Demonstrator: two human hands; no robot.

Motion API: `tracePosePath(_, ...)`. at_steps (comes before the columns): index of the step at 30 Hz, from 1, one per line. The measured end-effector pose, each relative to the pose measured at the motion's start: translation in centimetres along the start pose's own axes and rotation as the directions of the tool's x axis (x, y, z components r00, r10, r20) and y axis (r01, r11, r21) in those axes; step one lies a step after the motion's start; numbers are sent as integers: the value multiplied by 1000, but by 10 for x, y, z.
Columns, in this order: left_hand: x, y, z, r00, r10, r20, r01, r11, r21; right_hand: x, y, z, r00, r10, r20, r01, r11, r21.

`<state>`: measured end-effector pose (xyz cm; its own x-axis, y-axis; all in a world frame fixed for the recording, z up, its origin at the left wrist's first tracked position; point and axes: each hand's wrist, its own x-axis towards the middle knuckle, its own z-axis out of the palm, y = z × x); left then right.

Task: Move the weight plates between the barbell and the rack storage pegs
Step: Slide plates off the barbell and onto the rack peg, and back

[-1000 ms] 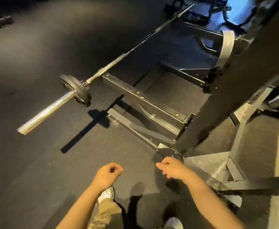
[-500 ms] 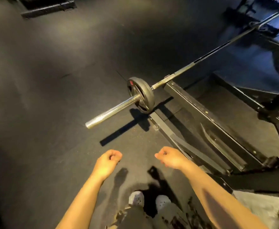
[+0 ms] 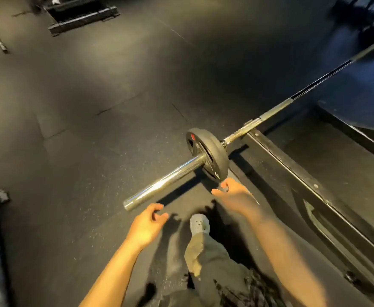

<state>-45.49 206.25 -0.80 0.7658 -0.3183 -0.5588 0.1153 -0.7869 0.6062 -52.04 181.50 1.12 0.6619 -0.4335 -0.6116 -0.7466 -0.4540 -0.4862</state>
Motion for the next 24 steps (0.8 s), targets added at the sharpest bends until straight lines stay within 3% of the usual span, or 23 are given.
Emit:
tracePosePath(5, 90, 83, -16, 994, 100, 45, -107, 975, 195, 77, -14, -28, 992, 11, -128, -29, 990, -141)
tracePosePath(10, 187, 160, -11, 968, 192, 163, -243, 883, 401, 145, -29, -30, 999, 40, -4, -38, 911, -410)
tracePosePath(14, 230, 181, 8, 943, 208, 261, -322, 771, 549, 174, -42, -29, 997, 47, 54, -9, 825, -565)
tracePosePath(16, 242, 182, 16, 946, 155, 286, -318, 622, 716, 180, -40, -28, 996, 46, 78, 7, 820, -572)
tracePosePath(19, 255, 190, 25, 933, 202, 298, -347, 283, 894, 183, -37, -25, 992, 80, 94, -11, 817, -576)
tracePosePath(21, 263, 201, 35, 891, 281, 358, -395, 86, 915, 186, -38, -26, 990, 92, 110, -11, 813, -582)
tracePosePath(24, 268, 210, 45, 842, 255, 475, -451, -147, 880, 186, -42, -31, 987, 88, 137, 6, 821, -572)
